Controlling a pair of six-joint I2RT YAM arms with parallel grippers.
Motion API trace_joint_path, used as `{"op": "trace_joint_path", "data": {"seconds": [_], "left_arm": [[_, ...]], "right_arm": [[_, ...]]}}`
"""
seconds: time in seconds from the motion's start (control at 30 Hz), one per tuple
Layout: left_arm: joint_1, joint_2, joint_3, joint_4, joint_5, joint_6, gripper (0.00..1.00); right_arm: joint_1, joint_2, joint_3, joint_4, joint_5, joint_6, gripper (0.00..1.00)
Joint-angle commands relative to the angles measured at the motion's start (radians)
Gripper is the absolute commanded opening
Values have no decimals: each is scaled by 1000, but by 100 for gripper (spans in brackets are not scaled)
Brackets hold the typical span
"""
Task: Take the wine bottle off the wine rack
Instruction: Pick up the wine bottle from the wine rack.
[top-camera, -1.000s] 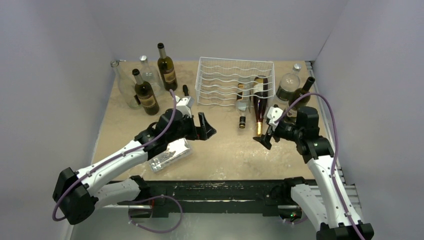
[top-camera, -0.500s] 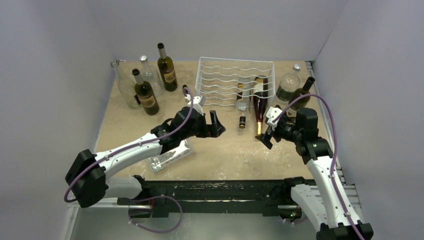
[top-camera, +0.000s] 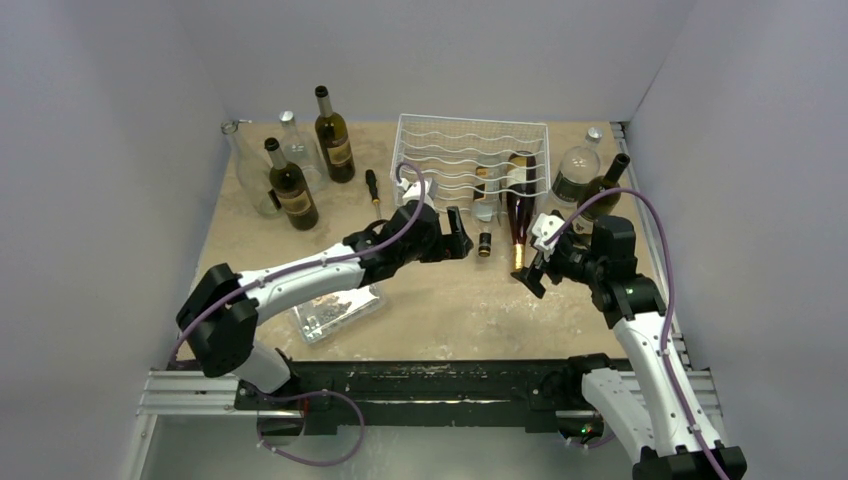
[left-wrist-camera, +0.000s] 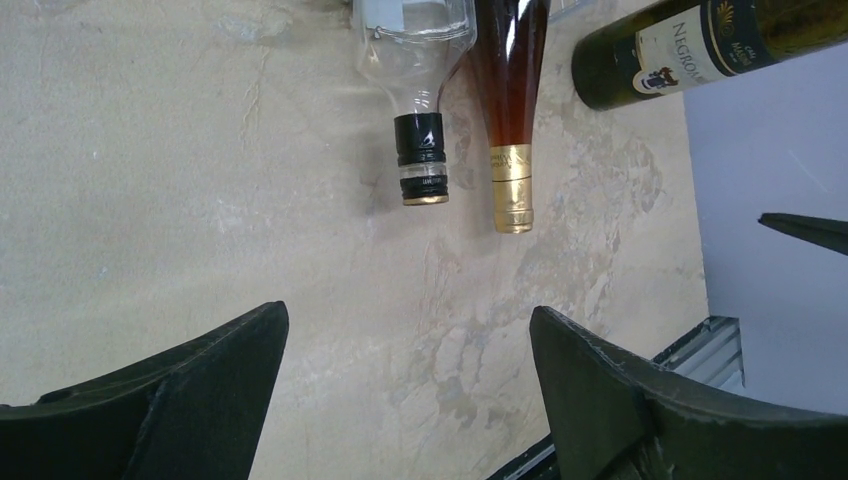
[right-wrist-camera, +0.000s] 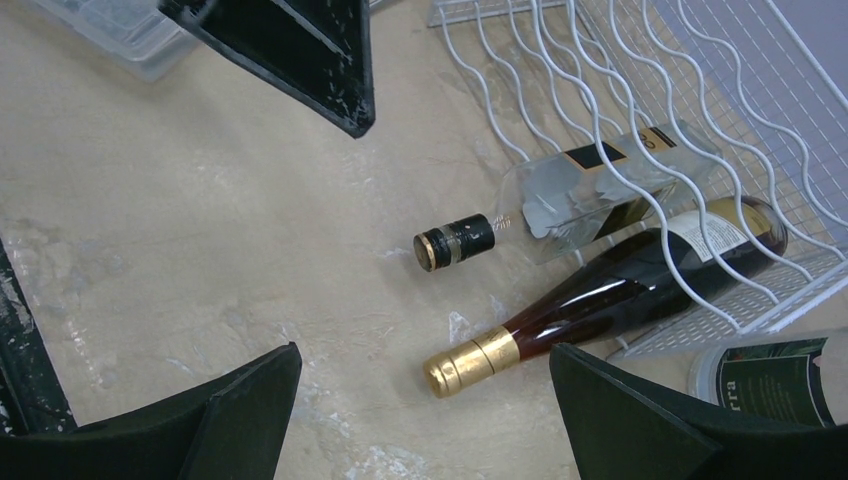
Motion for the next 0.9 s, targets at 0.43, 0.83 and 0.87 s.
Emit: {"op": "trace_joint_path", "data": {"seconds": [0.43,0.83,0.87], "left_arm": [[-11,395,310,71,-32,-16,75],[-9,546,398,143,-65,17,63],[-9,556,406,143,-70,20,62]], "right_arm": [[-7,-17,-5,30,29,-3,99],[-7,-17,-5,30,30,-5,99],[-6,-17,-6,30,30,-5,99]]}}
